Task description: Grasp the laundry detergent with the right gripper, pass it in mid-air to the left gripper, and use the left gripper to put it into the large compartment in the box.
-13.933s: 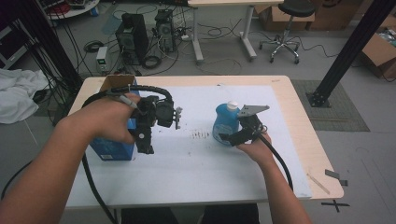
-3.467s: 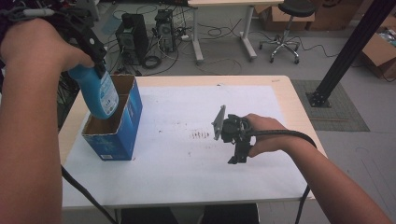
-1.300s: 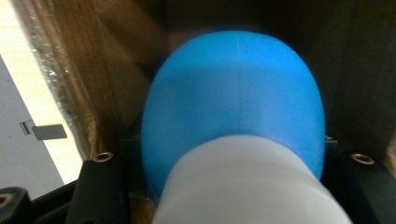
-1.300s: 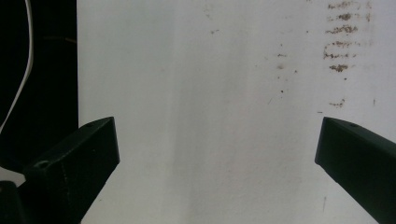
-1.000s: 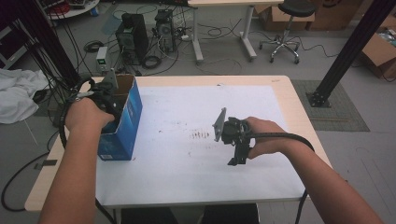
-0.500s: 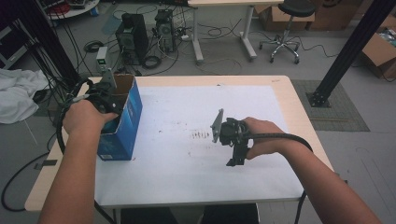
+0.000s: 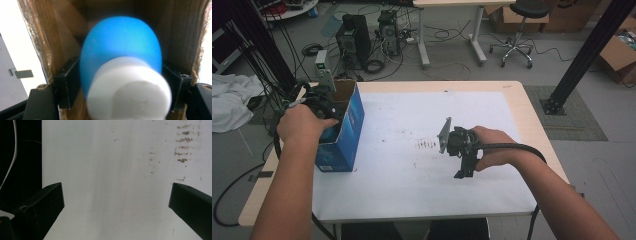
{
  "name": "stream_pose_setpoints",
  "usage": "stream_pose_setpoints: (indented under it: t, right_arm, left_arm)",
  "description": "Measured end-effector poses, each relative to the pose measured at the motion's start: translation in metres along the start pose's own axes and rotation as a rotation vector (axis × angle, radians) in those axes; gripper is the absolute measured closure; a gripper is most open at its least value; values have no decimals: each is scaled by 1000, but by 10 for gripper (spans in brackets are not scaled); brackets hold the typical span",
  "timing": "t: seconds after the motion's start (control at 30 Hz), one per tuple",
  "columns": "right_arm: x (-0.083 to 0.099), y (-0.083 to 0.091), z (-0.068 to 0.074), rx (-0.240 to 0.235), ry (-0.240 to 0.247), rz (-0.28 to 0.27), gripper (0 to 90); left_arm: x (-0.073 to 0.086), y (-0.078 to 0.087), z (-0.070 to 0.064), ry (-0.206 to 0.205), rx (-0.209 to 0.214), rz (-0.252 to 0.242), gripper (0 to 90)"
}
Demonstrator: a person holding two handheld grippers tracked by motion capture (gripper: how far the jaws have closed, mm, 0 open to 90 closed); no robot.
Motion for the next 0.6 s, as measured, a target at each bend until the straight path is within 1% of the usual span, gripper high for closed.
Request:
stream_pose_setpoints:
  t: [0.13, 0.17, 0.3, 0.47, 0.6]
  right_arm:
    - [1, 1, 0, 6, 4, -4, 0]
    - [1, 1, 0, 7, 3, -4, 0]
    - [1, 1, 0, 7, 4, -5, 0]
    - [1, 2, 0, 11, 6, -8, 0]
    - [0, 2, 0, 14, 8, -8, 0]
  left_arm:
    - [1, 4, -2, -2, -15, -8, 274]
    - [1, 5, -2, 0, -26, -11, 264]
    - [2, 14, -3, 0, -44, -21, 233]
    - [5, 24, -4, -4, -61, -34, 230]
    - [8, 31, -7, -15, -62, -48, 207]
Point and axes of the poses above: each handheld gripper's, and its own axes: y roughly backward along the jaws, x roughly out of its underside, z roughly to its left, the point moved 2 cm from there along -y, roughly forward along the jaws, and after that the axes turned 1 degree about z, right-handed, at the moved point
